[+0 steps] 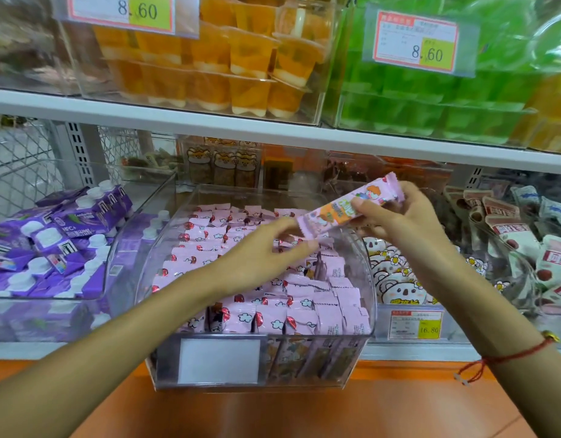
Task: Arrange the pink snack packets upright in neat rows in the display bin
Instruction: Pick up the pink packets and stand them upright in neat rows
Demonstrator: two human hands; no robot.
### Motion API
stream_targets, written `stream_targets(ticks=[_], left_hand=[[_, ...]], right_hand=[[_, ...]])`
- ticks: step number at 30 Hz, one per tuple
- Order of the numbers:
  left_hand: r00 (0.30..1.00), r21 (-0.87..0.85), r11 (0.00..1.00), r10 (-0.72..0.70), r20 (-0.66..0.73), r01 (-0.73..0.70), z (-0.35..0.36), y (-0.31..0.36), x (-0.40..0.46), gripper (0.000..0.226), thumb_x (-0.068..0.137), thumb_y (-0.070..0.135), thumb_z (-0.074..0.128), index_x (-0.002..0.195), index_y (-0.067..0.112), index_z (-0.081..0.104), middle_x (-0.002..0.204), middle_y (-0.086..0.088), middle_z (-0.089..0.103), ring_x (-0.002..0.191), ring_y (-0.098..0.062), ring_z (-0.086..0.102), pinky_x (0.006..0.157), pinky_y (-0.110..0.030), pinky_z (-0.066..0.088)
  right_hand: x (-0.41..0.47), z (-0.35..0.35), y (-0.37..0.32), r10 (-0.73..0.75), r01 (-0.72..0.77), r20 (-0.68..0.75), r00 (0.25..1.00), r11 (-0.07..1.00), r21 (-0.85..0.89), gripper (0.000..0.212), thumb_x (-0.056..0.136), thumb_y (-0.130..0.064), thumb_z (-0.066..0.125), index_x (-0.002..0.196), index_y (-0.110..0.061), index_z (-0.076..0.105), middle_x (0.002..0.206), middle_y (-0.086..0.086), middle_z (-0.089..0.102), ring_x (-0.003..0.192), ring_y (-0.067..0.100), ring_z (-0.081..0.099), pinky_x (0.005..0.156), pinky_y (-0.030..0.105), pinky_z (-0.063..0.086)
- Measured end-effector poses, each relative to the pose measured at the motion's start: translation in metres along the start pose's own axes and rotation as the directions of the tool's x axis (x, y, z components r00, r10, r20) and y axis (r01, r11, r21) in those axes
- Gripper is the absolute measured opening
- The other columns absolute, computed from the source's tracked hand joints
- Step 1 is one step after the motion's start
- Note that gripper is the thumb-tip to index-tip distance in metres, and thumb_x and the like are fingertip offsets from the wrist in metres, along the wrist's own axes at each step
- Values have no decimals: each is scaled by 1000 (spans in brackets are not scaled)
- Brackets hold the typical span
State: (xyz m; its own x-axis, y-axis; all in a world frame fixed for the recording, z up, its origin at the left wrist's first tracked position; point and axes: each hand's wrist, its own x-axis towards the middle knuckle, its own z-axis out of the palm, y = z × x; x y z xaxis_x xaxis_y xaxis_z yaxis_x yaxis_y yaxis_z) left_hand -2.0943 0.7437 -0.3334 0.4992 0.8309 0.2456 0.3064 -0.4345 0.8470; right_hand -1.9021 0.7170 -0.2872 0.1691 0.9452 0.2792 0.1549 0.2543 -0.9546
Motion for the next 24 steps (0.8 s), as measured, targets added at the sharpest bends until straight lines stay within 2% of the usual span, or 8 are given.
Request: stream_targets(ticks=[3,6,11,13,16,18,21,24], left_hand=[[976,399,916,-52,211,-38,-3,-7,-4,36,98,32,45,134,28,50,128,12,55,101,-13,55,81,-25,47],[975,667,737,-49,215,-110,-7,-6,-6,35,99,44,37,130,37,53,128,9,58,111,-17,51,91,-36,45],[998,686,725,15,65,-56,-7,-5,-7,28,94,50,44,117,45,59,111,15,66,95,-13,60,70,-27,43],[999,657,752,39,35,-52,-6,-6,-7,25,94,47,47,114,45,62,87,18,68,78,-6,60,59,-23,39],[998,609,793,51,-32,-21,-7,-10,-7,23,95,36,51,111,43,65,49,25,51,50,3,49,44,-14,27],[997,569,823,46,-66,0,-9,-11,-8,24,94,29,55,112,39,66,62,27,61,59,11,54,51,-6,36],[995,525,851,33,-99,24,-11,-13,-9,21,90,27,59,108,37,65,99,16,70,90,1,62,79,-24,51],[993,562,827,38,-114,33,-11,-14,-9,17,90,28,58,103,39,63,100,17,68,84,1,57,63,-15,40]], right_hand=[[3,-4,0,-46,40,-46,998,994,-105,42,82,-10,70,112,-13,39,94,7,65,65,9,68,59,17,55],[2,4,6,-121,133,57,991,910,-393,42,81,-15,72,108,-15,39,89,4,67,66,13,68,66,32,58],[5,8,3,-156,299,265,952,670,-680,41,77,-28,76,96,-18,41,75,0,68,66,17,64,64,31,47],[10,6,-4,-127,355,350,928,582,-732,40,73,-27,79,93,-21,45,75,-5,65,68,17,61,61,24,43],[16,11,-6,-105,483,480,871,360,-798,34,72,-31,80,100,-24,63,93,-4,56,85,17,57,72,27,43],[17,17,1,-70,525,528,846,277,-805,38,77,-34,75,113,-22,66,106,-1,56,97,19,56,78,27,41],[16,25,14,13,573,585,811,181,-799,37,84,-40,67,118,-26,65,111,1,62,107,22,54,82,31,44],[14,30,20,95,613,629,772,148,-776,28,89,-37,60,115,-30,67,108,0,66,108,22,55,79,30,43]])
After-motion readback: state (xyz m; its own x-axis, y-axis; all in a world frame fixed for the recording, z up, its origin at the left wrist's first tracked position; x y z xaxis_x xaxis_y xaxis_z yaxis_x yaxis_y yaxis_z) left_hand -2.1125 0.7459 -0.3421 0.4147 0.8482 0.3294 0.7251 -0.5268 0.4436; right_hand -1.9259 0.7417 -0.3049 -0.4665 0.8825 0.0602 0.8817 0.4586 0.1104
